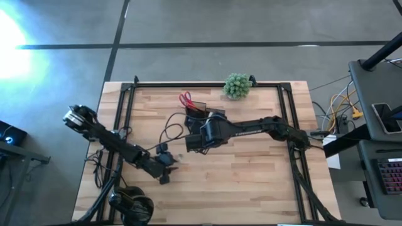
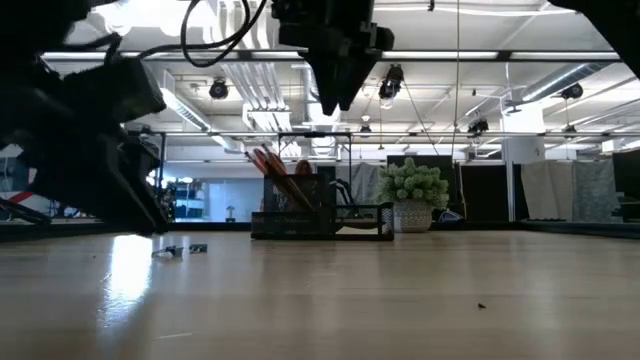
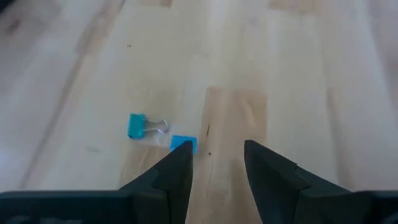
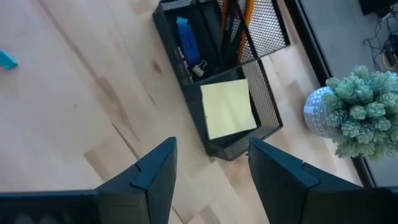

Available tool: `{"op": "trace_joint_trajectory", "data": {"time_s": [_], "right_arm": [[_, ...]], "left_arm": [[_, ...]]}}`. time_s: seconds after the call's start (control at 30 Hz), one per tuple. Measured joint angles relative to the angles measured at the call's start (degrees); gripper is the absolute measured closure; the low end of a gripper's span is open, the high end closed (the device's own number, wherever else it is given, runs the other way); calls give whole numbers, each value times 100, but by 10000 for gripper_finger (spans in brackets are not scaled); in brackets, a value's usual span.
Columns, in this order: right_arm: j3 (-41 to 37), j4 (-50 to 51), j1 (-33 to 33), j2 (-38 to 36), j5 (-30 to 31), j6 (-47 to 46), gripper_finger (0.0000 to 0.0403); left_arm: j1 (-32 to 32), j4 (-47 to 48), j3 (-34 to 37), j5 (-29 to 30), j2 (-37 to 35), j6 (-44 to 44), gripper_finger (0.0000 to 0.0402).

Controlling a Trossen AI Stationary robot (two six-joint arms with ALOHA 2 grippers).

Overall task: Pick and place office supplies into organizer
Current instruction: Put the bottom blue binder clip into the desk organizer

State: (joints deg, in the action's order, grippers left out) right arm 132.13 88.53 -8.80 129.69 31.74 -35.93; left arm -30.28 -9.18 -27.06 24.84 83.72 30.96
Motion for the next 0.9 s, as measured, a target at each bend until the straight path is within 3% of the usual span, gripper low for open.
{"op": "trace_joint_trajectory", "data": {"time_s": [0.27, 0.63, 0.9], "right_arm": [[-110, -15, -8, 4, 0, 7, 216], [-154, -70, 0, 11, 0, 153, 216], [-155, -89, 20, 11, -1, 156, 216]], "left_arm": [[152, -132, -248, 9, 685, -9, 272], [272, 461, -301, 102, 97, -116, 272], [499, 144, -270, -90, 459, -915, 272]]}}
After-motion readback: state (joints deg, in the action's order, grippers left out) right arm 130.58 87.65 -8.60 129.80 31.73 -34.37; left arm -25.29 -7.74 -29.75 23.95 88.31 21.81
